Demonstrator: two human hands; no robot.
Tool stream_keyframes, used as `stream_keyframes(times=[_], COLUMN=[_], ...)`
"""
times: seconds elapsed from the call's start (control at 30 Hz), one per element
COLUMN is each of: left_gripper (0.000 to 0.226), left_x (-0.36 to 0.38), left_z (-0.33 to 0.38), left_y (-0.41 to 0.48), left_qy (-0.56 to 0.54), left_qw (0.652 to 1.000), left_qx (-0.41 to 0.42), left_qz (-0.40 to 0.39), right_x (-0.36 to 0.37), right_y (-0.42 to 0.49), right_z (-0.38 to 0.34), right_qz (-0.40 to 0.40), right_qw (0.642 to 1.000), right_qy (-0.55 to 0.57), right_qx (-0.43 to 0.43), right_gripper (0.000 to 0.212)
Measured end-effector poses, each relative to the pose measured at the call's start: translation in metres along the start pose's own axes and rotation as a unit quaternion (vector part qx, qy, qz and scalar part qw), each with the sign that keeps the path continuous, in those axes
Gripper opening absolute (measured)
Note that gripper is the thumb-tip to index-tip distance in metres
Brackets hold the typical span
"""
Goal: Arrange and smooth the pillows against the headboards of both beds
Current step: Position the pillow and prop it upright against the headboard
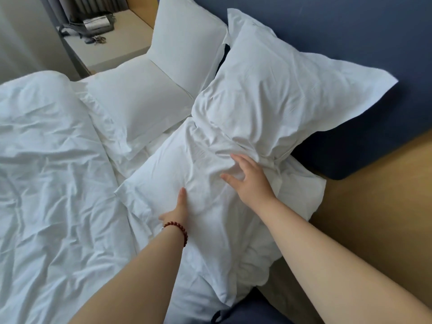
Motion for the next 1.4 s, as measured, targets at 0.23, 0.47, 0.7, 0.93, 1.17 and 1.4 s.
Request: stream_keyframes(times=[0.23,0.47,0.7,0.93,1.17,1.4], left_gripper=[0.115,0.116,0.105,0.094,0.108,0.128], left_x=[0.025,0.051,0.05,0.057,0.065,0.072], left_z=[0.036,0.093,0.102,0.102,0.105,0.114], left_y=[-0.008,0.001,0.02,-0.007,-0.007,0.001], left_qy=[-0.044,-0.089,-0.069,-0.067,-0.043,-0.035], left_qw=[0.993,0.982,0.973,0.96,0.964,0.969], left_qx=[0.091,0.166,0.208,0.239,0.232,0.211], left_qz=[-0.065,0.011,0.074,0.134,0.123,0.128], right_x=[-0.028,-0.08,-0.138,-0.153,-0.167,-0.181], right_y=[-0.009,0.077,0.182,0.193,0.19,0.182], right_z=[0.0,-0.018,-0.052,-0.048,-0.044,-0.039], right_qz=[0.003,0.013,0.03,0.059,0.051,0.048], right_qw=[0.998,0.964,0.859,0.849,0.847,0.848], right_qy=[-0.063,-0.245,-0.497,-0.514,-0.525,-0.525], right_qx=[-0.001,-0.099,-0.114,-0.107,-0.062,-0.052], right_gripper=[0.063,0.071,0.08,0.091,0.084,0.082])
Point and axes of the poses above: each hand's wrist, its own y-axis towards the middle knuckle, its own x-axis out of the palm, z = x × y, the point moved 7 cm from there along y, towards the middle knuckle, and after that the axes turned 13 degrees about -z, right-handed, at the moved point
